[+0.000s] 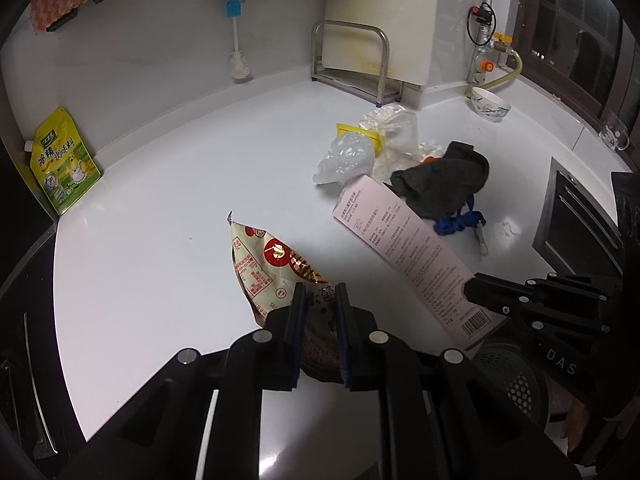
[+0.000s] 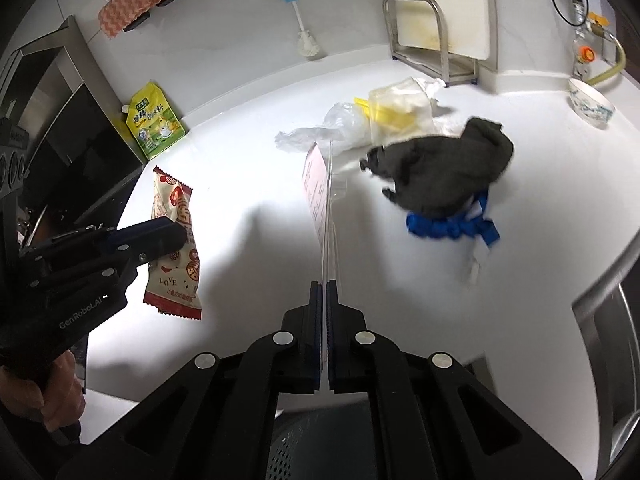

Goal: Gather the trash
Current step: 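Carry wrapper and receipt over the bin and open both tools to drop them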

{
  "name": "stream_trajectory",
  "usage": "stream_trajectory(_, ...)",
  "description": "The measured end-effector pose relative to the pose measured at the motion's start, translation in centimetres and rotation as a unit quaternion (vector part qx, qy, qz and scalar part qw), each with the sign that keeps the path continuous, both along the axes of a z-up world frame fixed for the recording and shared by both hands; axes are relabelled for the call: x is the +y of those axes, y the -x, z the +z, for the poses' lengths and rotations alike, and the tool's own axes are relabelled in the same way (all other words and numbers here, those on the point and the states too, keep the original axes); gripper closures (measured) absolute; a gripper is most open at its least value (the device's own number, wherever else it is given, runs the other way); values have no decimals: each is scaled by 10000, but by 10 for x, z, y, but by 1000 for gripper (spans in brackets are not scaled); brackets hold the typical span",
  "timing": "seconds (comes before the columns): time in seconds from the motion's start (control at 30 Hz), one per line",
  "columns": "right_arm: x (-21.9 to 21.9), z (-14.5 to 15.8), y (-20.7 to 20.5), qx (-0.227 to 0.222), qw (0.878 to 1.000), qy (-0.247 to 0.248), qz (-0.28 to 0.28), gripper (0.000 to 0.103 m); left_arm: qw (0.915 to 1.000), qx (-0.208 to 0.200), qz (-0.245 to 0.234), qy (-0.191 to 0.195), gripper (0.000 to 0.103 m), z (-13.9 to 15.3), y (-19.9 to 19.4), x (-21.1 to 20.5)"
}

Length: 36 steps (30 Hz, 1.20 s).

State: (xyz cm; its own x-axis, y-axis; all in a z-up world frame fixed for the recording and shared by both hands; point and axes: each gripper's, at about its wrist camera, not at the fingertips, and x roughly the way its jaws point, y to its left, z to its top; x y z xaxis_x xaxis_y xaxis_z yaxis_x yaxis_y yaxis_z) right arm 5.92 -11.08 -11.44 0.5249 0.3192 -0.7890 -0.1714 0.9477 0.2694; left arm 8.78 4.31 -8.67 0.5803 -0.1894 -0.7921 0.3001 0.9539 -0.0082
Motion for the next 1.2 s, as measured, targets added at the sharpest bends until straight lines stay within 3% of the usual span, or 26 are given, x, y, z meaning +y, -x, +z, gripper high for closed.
stream_trajectory(0.67, -36, 14, 115, 31, 9996, 29, -287, 101, 9996, -39, -257, -70, 88, 0, 99, -40)
stream_trajectory(0.97, -56, 0, 181, 273, 9989, 133, -357, 101, 9979, 236, -596, -41, 88, -20, 154, -76)
stream_trajectory(1.2, -68, -19, 209, 465, 9978, 86, -472, 101, 9963, 461, -727, -85, 88, -41, 175, -97)
